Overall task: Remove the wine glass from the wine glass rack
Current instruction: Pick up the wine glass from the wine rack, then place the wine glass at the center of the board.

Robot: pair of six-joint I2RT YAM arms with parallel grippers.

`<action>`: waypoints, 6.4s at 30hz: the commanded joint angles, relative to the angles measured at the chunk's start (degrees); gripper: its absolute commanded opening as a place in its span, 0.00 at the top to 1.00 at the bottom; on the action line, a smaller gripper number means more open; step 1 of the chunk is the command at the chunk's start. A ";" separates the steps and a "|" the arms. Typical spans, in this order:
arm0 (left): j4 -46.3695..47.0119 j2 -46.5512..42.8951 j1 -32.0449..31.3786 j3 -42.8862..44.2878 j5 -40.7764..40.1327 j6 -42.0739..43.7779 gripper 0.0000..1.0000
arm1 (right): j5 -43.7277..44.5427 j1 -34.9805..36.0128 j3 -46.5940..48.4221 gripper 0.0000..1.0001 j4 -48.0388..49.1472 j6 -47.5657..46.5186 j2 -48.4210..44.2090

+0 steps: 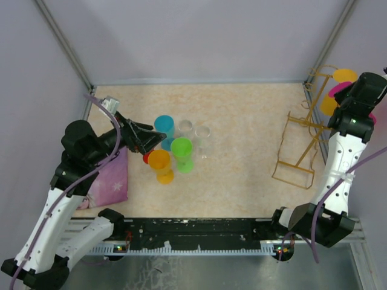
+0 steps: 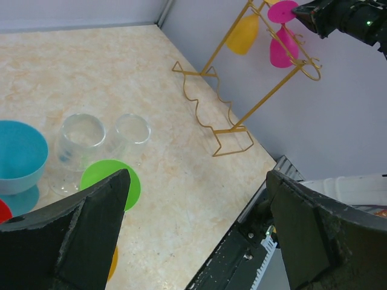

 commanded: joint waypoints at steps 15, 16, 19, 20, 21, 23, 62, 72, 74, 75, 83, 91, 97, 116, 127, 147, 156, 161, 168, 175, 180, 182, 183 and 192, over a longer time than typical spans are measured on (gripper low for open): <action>3.14 -2.32 0.21 -1.28 1.55 -1.44 0.01 | 8.22 -0.24 -0.21 1.00 8.83 1.31 -1.70; 3.14 -2.41 0.24 -1.38 1.48 -1.47 0.01 | 8.75 -0.21 -0.25 1.00 9.20 1.42 -1.78; 3.27 -2.50 0.22 -1.78 1.48 -1.76 0.01 | 10.25 -0.19 -0.34 1.00 9.51 1.86 -2.20; 3.38 -2.53 0.23 -1.95 1.53 -1.84 0.01 | 10.46 -0.22 -0.45 1.00 9.56 2.01 -2.36; 3.40 -2.52 0.22 -2.05 1.47 -1.95 0.01 | 10.89 -0.22 -0.52 1.00 9.51 2.09 -2.50; 3.49 -2.52 0.24 -2.18 1.68 -2.07 0.01 | 11.58 -0.25 -0.61 1.00 9.65 2.28 -2.75; 4.43 -2.66 0.23 -3.06 2.15 -2.50 0.01 | 15.18 3.46 3.42 1.00 8.18 -4.99 -3.61; 4.45 -3.17 0.22 -3.31 1.56 -2.12 0.01 | 7.15 3.53 5.21 1.00 3.24 -3.97 -7.56; 4.46 -3.50 0.22 -3.48 1.20 -1.97 0.01 | 4.43 3.57 6.15 1.00 1.97 -4.20 -8.53; 4.52 -3.68 0.27 -3.63 1.04 -1.93 0.01 | 2.53 3.53 6.86 1.00 1.34 -4.48 -8.89; 4.55 -5.07 0.27 -4.20 -0.25 -1.72 0.01 | -5.92 3.53 11.37 1.00 -1.65 -5.91 -11.66; 4.74 -6.50 0.25 -5.12 -1.92 -1.48 0.01 | -35.69 3.53 15.11 1.00 3.56 0.38 -13.03; 6.31 -8.62 0.27 -6.75 -3.82 -2.74 0.01 | -64.32 4.37 6.79 1.00 33.85 27.49 -14.20; 20.15 -9.98 0.24 -15.00 3.45 -12.24 0.04 | -53.58 45.95 -0.87 1.00 13.65 2.74 -8.45; 37.27 -5.51 0.01 -18.97 12.13 -22.85 0.15 | -46.37 61.72 0.29 1.00 13.11 -4.50 -0.81; 35.40 -2.10 -5.21 -17.96 9.75 -19.52 0.65 | -45.96 68.73 1.58 1.00 15.19 -8.28 1.35; 38.16 -2.66 -5.19 -19.59 10.75 -19.27 1.00 | -48.14 68.83 1.06 1.00 14.53 -9.43 0.54; 38.82 -5.92 -5.15 -21.79 10.78 -13.06 1.00 | -41.03 68.88 0.50 0.58 12.26 -12.57 -1.97; 42.31 -15.25 -5.16 -29.11 13.66 1.99 1.00 | -22.40 68.71 -1.70 0.18 11.10 -14.84 -7.40; 45.50 -18.65 -5.15 -33.39 28.21 12.75 1.00 | -32.02 57.09 -2.22 0.15 10.95 -1.42 -5.26; 48.24 -18.53 -5.15 -34.70 38.11 14.06 1.00 | -49.96 56.00 -4.38 0.14 18.64 2.37 -2.52; 48.78 -18.47 -5.15 -34.82 39.88 13.87 1.00 | -57.20 56.00 -5.26 0.14 22.82 5.39 -1.13; 48.95 -18.44 -5.18 -34.78 40.52 13.83 1.00 | -60.24 56.05 -5.87 0.14 25.32 7.37 -0.54; 48.69 -18.84 -5.19 -34.97 40.68 14.02 1.00 | -69.41 61.35 -6.86 0.24 27.11 6.55 2.71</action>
